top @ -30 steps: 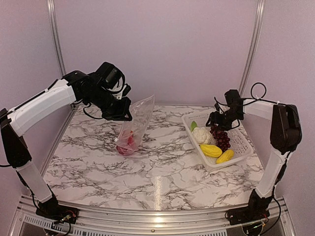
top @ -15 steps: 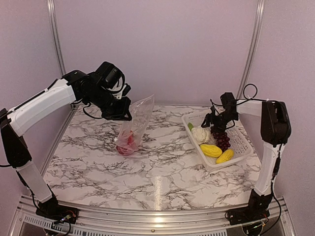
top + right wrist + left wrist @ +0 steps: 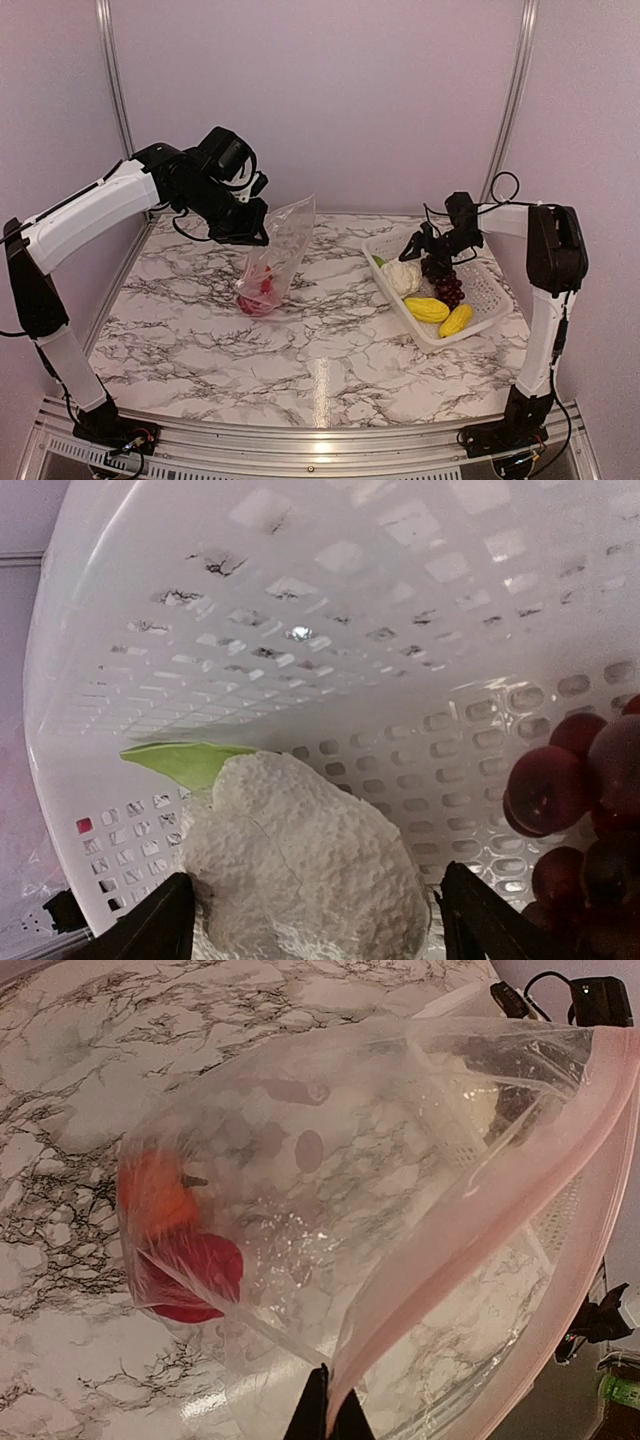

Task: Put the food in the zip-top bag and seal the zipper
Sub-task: Adjust the fake vegetable in the bin, then pick up the fake vegetable from the bin, then place the fake vegetable in the zipper food storage bag, then pass from the left arm to the right

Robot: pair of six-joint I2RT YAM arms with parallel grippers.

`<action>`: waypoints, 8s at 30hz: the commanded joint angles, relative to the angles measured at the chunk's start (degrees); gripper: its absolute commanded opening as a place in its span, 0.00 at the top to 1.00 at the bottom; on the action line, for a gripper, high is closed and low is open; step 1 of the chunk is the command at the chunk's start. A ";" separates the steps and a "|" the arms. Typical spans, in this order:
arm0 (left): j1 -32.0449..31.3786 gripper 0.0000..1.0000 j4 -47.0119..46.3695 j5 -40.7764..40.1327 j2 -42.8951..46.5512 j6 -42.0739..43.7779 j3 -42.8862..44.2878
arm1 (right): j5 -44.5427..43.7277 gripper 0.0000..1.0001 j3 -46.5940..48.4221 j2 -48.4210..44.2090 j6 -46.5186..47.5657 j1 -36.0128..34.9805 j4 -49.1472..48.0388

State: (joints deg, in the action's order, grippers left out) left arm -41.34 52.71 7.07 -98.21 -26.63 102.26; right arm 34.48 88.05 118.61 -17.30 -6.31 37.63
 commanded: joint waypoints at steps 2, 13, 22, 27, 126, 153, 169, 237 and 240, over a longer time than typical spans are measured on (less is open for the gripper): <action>0.30 1.00 1.96 0.32 -0.99 0.88 1.45 | 7.51 0.19 -1.54 -0.29 -3.40 -1.46 1.58; 0.30 1.00 1.70 0.40 -0.67 0.96 1.10 | 9.60 0.62 -1.43 -4.39 -3.38 -1.52 2.27; 0.30 1.00 1.19 0.91 -1.14 1.07 1.10 | 6.29 0.65 -1.75 -9.27 -0.33 -2.72 4.94; 0.30 1.00 0.90 1.92 -1.87 0.97 1.75 | 7.12 0.52 -5.82 -7.50 1.56 -4.97 2.85; -0.38 1.00 -26.84 6.02 -7.83 -19.11 3.02 | -12.28 1.00 13.48 -18.85 -25.42 -22.87 -1.06; -5.08 1.00 -23.18 7.52 -8.63 -16.56 3.94 | -7.38 1.00 4.74 -22.17 -42.11 -24.72 -21.25; -5.15 1.00 -23.32 5.03 -6.64 -14.00 4.03 | -16.50 1.00 13.15 -14.60 -32.36 -33.73 -6.79; -2.67 0.58 -9.73 -3.88 0.19 -12.83 -1.32 | -3.75 1.00 24.98 -10.98 -15.05 -27.42 2.08; -2.60 0.54 -9.76 -4.43 0.22 -12.55 -0.81 | -3.03 1.00 26.51 -10.94 -15.75 -29.27 2.81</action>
State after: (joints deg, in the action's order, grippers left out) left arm -44.29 39.46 6.81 -99.88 -37.89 101.69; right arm 32.21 110.43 109.75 -33.71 -33.08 38.76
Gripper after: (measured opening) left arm 0.448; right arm 0.004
